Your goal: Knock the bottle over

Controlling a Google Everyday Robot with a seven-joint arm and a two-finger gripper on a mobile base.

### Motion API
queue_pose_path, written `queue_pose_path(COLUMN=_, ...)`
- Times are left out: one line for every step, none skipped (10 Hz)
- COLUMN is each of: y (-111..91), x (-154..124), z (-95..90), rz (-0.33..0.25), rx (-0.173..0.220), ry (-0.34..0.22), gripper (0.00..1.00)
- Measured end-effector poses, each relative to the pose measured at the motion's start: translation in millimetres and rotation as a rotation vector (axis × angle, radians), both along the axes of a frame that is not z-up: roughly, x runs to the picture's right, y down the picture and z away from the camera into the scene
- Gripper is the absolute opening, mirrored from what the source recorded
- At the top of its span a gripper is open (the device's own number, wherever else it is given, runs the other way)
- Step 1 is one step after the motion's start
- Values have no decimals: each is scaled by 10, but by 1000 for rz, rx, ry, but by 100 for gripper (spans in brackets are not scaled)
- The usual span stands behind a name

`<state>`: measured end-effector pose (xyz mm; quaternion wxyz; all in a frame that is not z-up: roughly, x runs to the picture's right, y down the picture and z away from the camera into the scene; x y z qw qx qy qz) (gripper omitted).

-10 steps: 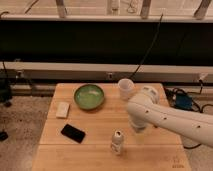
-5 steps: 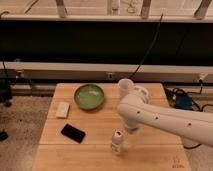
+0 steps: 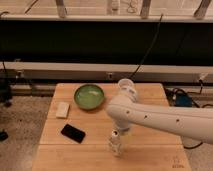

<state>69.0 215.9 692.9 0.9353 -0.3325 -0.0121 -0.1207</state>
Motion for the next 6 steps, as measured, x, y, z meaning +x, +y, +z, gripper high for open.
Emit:
queue_pose_path(y=10, x=-82, z=-9, rz=-6, rx=-8, ry=-5, gripper=80)
queue_pose_path(y=6, x=-106, z=-11, rz=-9, rx=-14, ry=-6, gripper=80)
queue_pose_path(y=16, x=-121, z=-13, rz=-10, rx=-21, ry=-8, gripper=80)
queue_pose_path(y=26, x=-177, z=-15, rz=-13, rx=-28, ry=-12, gripper=80)
queue_pose_path(y=39, x=-252, z=-16, rz=-8, rx=-35, ry=-16, gripper=80)
queue_pose_path(y=54, x=-283, z=-19, rz=-1, rx=-43, ry=-13, gripper=80)
